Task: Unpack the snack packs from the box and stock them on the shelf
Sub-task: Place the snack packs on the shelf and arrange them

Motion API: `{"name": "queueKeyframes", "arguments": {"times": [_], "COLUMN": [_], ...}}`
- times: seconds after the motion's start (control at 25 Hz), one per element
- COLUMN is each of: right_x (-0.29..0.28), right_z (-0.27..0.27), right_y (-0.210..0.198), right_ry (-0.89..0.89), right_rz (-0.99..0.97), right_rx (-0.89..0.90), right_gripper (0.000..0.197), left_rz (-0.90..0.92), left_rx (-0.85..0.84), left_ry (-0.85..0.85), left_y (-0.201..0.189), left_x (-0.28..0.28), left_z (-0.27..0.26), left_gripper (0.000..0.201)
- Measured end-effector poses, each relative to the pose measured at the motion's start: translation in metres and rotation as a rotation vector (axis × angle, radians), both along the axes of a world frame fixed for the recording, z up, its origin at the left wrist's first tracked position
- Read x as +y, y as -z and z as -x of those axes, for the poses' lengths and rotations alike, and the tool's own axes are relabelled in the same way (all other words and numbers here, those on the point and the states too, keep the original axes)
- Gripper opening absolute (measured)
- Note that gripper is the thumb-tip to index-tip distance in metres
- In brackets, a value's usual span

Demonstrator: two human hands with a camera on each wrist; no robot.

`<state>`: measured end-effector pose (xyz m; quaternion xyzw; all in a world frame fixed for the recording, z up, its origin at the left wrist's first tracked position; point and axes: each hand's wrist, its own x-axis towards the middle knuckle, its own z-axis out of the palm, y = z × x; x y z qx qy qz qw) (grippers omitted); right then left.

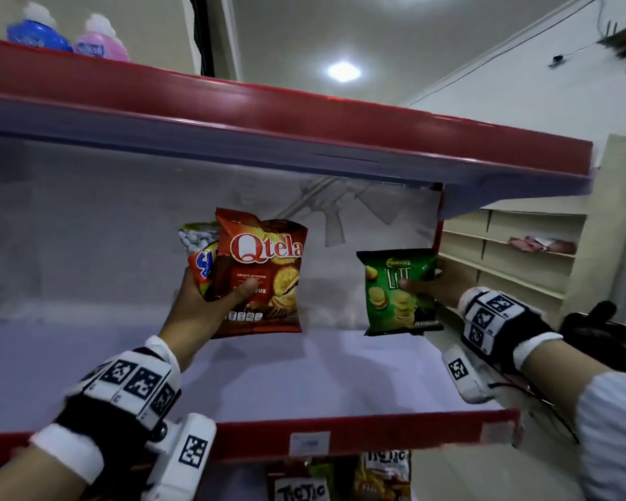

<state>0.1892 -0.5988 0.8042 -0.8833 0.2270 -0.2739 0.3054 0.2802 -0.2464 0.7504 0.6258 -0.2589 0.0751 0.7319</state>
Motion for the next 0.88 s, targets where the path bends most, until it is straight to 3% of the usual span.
{"name": "queueKeyframes", "arguments": {"times": [0.2, 0.44, 0.56, 0.72, 0.88], "right_x": [-0.055, -0.084, -0.08, -0.075, -0.056], "right_z": [-0.064, -0.092, -0.093, -0.091, -0.071], "right_y": [0.026, 0.052, 0.052, 0.05, 0.022], "right_ry": [-0.015, 0.02, 0.065, 0.122, 0.168], "right_rz": [0.028, -0.078, 0.148, 0.254, 0.496], "right_rx": [0.193, 0.26, 0.353, 0.458, 0.48], "right_gripper": [0.053, 0.064, 0.057, 0.058, 0.055], "left_rz": [-0.01, -0.059, -0.066, -0.038, -0.031], "left_rx": [0.026, 0.036, 0.039, 0.074, 0.116], "left_ry": [-0.066, -0.11, -0.113, -0.105, -0.1], "left_y": [0.001, 0.008, 0.007, 0.007, 0.01], "left_x": [-0.043, -0.054, -0.058, -0.063, -0.059], "left_z": [-0.009, -0.007, -0.008, -0.008, -0.013], "left_gripper": [0.088, 0.079, 0.076, 0.081, 0.085]}}
